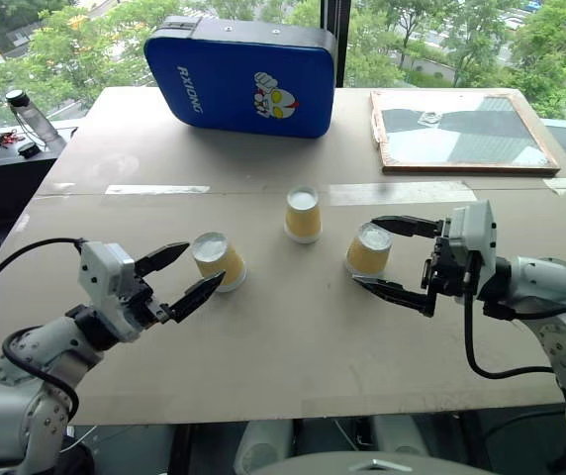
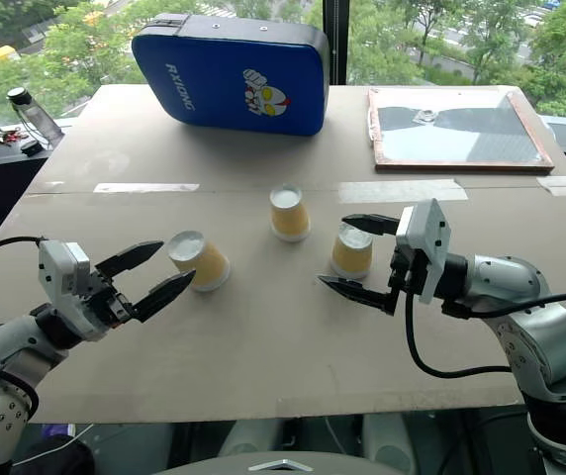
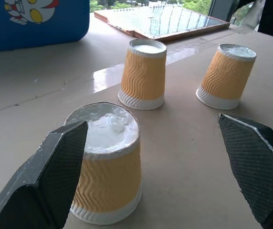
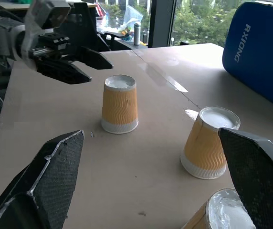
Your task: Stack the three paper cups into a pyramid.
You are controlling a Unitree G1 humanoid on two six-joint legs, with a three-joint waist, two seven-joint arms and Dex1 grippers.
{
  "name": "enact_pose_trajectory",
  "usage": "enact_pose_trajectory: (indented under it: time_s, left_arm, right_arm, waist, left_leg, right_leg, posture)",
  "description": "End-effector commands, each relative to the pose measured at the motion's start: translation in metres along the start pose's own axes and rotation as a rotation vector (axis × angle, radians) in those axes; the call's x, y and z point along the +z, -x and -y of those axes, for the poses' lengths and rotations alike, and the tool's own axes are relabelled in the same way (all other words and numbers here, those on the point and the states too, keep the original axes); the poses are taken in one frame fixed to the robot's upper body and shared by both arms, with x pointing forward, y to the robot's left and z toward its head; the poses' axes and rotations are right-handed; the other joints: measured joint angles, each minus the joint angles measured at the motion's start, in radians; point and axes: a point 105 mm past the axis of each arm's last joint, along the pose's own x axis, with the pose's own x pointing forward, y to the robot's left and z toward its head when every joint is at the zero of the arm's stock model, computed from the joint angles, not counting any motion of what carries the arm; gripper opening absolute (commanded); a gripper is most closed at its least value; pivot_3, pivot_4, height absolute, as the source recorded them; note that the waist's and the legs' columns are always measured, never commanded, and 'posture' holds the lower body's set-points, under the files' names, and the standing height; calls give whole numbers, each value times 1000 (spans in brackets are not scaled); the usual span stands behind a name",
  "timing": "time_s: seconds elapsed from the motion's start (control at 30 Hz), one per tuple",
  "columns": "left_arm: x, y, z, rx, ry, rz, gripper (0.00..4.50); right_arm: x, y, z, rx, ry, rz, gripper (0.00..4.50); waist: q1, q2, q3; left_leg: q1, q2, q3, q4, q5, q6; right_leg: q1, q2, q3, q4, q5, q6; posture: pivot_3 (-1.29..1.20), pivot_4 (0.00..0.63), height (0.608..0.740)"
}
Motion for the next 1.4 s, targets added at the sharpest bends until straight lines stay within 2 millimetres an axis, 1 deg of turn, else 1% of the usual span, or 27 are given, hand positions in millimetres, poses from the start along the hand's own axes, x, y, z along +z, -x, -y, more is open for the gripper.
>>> enact_pose_trajectory:
  time_s: [0.03,0.23,0.33,0.5,0.6,0.63,0.67,0.7,0.8,0.9,1.1,1.2,1.3,1.4]
  left_arm:
    - [1,-3,-12,20,-41,-18,4500]
    - [-16,-18,-20,-28,-52,-75,4500]
    - [-21,-24,-25,-29,-54,-78,4500]
    - [-25,-39,-25,-77,-63,-72,4500]
    - [-24,-45,-20,-132,-50,-62,3711]
    - [-21,-48,-19,-147,-43,-48,3296]
    - [-19,-49,-18,-155,-39,-38,2643]
    - [-17,-50,-16,-171,-34,-30,2559]
    - [-10,-60,-3,-273,-20,-8,2551]
    - [-6,-74,10,-343,-15,11,2551]
    - [0,-117,46,-480,-6,51,2551]
    - [-1,-132,61,-529,-27,58,2551]
    - [-3,-145,72,-559,-45,57,2551]
    - [-4,-154,76,-566,-59,55,2551]
  right_arm:
    - [16,12,-9,29,94,48,4459]
    - [11,20,-17,4,89,16,4459]
    - [10,25,-19,-25,99,9,4459]
    - [9,34,-26,-46,98,-3,4459]
    - [7,37,-27,-68,100,-15,4500]
    - [7,38,-27,-78,97,-17,4500]
    - [7,39,-27,-85,94,-17,4500]
    - [6,40,-28,-89,92,-20,4500]
    - [5,42,-29,-108,90,-34,4500]
    - [3,44,-29,-127,89,-47,4500]
    - [1,47,-33,-169,86,-76,4500]
    - [1,49,-36,-191,84,-85,4500]
    - [1,51,-40,-215,78,-96,4500]
    - [-1,54,-42,-232,67,-112,4500]
  waist:
    - [-2,-1,0]
    - [2,-1,0]
    - [2,-1,0]
    - [2,-2,-1]
    - [1,-2,-1]
    - [0,-2,-1]
    - [0,-2,-1]
    - [1,-2,-1]
    - [2,-2,-1]
    - [4,-2,-1]
    - [4,-3,-1]
    - [2,-3,-1]
    - [-1,-3,-1]
    - [2,-3,-1]
  left_leg:
    - [1,0,0,0,0,0]
    - [3,2,0,0,0,0]
    - [2,2,-1,0,0,0]
    - [1,1,0,0,0,0]
    - [1,1,0,0,0,0]
    - [1,1,0,0,0,0]
    - [1,1,0,0,0,0]
    - [1,1,0,0,0,0]
    - [1,1,0,0,0,0]
    - [1,1,0,1,0,0]
    - [1,0,0,2,0,0]
    - [1,0,0,2,0,0]
    - [2,0,0,2,0,0]
    - [2,0,0,2,0,0]
  right_leg:
    - [0,0,0,0,0,0]
    - [0,1,-1,2,0,0]
    - [0,0,-1,1,0,0]
    - [0,-1,0,1,0,0]
    - [1,-1,0,1,0,0]
    - [0,-1,0,1,0,0]
    - [0,-1,0,1,0,0]
    - [0,-1,0,1,0,0]
    - [0,-1,0,1,0,0]
    - [1,-1,0,1,0,0]
    - [1,2,0,1,1,1]
    - [1,3,0,2,1,1]
    - [1,4,1,2,1,1]
    - [1,5,1,2,1,1]
  posture:
    - [0,150,740]
    - [0,150,740]
    - [0,150,740]
    - [0,150,740]
    - [0,150,740]
    - [0,150,740]
    - [0,150,740]
    - [0,150,740]
    - [0,150,740]
    - [0,150,740]
    - [0,150,740]
    - [0,150,740]
    - [0,150,740]
    - [0,150,740]
